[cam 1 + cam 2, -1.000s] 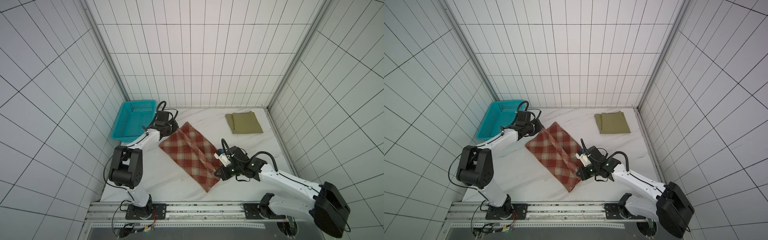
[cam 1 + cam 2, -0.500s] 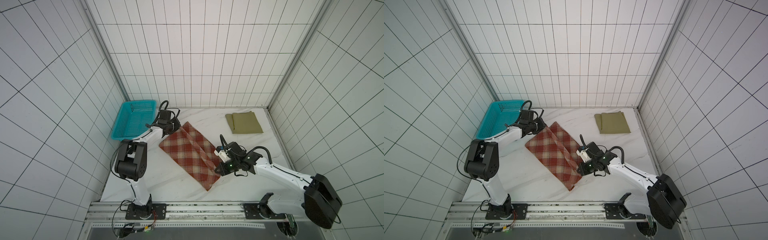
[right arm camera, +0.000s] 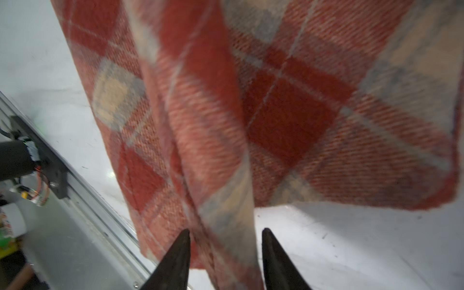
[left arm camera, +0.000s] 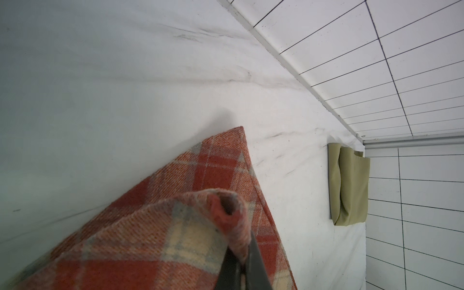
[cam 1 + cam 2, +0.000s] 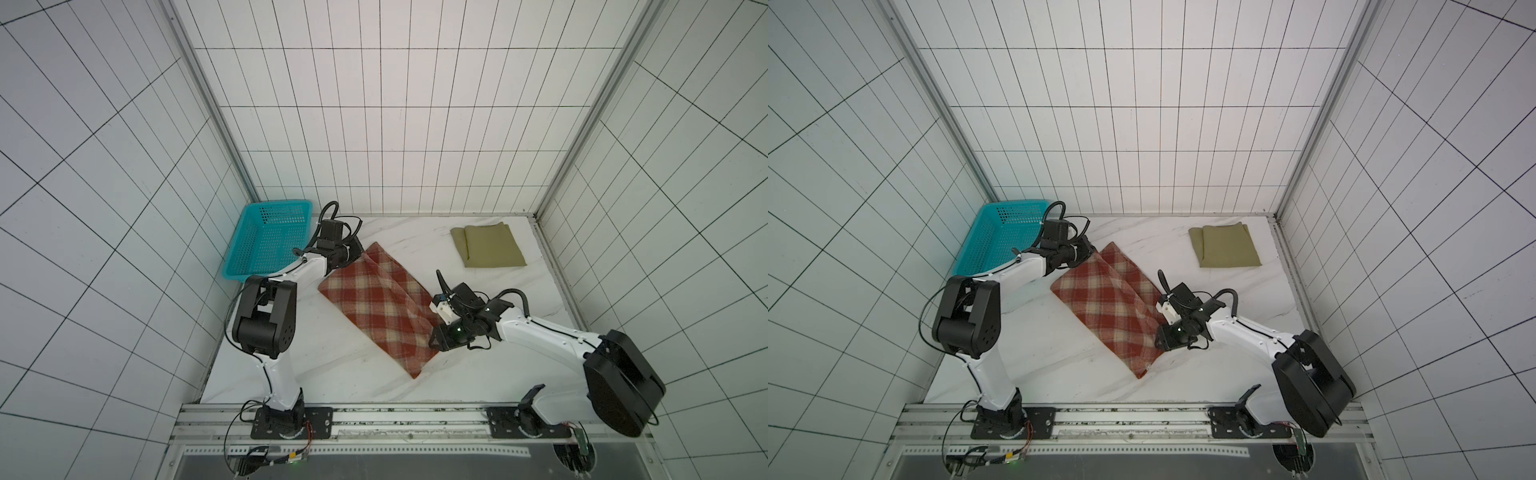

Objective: Fold and stack the skirts

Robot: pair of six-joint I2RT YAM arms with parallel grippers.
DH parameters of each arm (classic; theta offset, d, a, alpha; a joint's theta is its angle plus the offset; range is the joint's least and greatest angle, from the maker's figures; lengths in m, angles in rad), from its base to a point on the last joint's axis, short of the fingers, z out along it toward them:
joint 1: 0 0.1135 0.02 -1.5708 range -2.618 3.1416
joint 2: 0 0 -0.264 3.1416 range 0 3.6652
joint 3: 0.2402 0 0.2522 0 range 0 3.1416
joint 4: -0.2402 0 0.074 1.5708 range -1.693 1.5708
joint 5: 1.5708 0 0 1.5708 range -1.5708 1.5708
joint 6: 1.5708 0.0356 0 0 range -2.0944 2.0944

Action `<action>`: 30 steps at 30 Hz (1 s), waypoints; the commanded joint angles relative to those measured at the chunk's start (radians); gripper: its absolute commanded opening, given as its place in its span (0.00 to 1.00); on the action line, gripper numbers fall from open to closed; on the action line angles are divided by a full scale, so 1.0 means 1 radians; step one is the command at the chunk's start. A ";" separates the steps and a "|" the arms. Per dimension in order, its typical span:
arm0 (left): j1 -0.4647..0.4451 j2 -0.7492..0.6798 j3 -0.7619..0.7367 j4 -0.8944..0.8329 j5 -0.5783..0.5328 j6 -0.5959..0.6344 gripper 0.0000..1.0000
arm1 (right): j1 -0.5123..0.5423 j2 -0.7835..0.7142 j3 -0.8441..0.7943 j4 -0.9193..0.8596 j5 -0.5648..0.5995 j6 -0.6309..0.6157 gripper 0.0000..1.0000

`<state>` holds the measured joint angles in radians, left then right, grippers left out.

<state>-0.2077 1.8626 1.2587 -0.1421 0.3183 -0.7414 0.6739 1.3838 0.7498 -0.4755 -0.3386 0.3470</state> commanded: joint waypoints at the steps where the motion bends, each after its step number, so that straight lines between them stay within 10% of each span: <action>1: 0.003 0.031 -0.005 0.070 0.026 0.013 0.00 | -0.007 -0.008 0.094 -0.033 0.056 -0.019 0.52; 30: 0.003 0.041 0.011 0.087 0.052 0.008 0.00 | -0.005 0.054 0.093 0.061 0.037 -0.019 0.36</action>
<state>-0.2077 1.8992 1.2583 -0.0860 0.3683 -0.7406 0.6727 1.4330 0.7803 -0.4252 -0.2749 0.3290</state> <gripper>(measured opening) 0.049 0.367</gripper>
